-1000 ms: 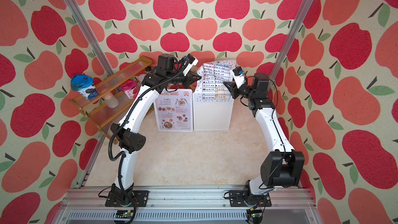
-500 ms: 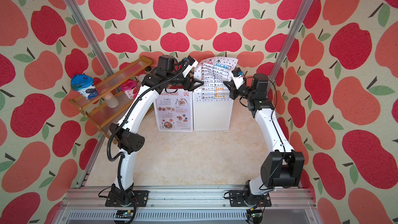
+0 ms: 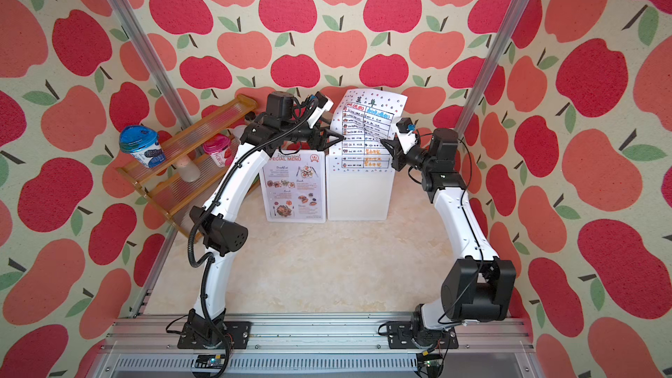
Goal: Insert the menus into the narrow rack
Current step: Insert the menu into the narrow rack.
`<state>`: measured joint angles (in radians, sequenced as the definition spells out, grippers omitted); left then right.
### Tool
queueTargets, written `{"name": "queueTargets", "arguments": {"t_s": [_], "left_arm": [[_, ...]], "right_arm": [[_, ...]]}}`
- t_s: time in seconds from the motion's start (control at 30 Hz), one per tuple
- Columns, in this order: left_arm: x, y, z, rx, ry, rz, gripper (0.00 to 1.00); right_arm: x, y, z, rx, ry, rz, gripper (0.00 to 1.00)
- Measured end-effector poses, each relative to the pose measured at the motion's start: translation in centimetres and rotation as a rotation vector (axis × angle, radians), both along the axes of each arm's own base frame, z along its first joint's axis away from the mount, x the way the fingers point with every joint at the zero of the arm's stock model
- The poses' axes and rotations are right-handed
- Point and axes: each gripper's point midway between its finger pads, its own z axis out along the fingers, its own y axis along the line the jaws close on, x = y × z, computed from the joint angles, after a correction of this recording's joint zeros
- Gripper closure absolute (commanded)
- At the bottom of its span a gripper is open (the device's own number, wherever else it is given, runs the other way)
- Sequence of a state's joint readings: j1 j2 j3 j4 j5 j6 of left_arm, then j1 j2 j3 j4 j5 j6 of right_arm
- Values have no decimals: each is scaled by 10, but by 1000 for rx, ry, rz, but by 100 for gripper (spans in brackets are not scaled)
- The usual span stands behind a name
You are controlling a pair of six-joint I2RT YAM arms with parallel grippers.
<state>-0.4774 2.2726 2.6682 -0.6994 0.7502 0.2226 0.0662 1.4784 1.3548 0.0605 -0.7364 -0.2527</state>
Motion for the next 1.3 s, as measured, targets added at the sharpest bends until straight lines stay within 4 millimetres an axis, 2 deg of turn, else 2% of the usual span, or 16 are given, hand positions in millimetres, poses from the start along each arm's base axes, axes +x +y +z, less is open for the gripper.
{"name": "queueTargets", "arguments": {"t_s": [0.23,0.33,0.47,0.6,0.73,0.87,1.03,1.17,1.3], "left_arm": [[8,5,-6,-17,28,0,27],[12,5,-5,-39,28,-9,30],[15,2,-4,-58,27,-23,42],[12,0,-1,-71,33,-39,65],[7,-4,2,-75,28,-58,71],[3,-5,-3,-59,38,-68,78],[-2,-7,-9,-41,61,-77,84],[-5,-7,-15,-24,76,-82,87],[-8,-8,-24,-10,102,-87,90]], "right_arm": [[-3,-3,6,28,-5,25,97],[-4,-2,7,34,1,37,97],[-5,-2,6,34,2,39,97],[-5,-2,5,34,9,42,96],[-5,-3,4,34,14,40,96],[-3,-5,1,31,20,36,95],[0,-5,-7,27,48,33,88],[1,-6,-14,23,71,30,73],[3,-8,-16,28,89,20,62]]}}
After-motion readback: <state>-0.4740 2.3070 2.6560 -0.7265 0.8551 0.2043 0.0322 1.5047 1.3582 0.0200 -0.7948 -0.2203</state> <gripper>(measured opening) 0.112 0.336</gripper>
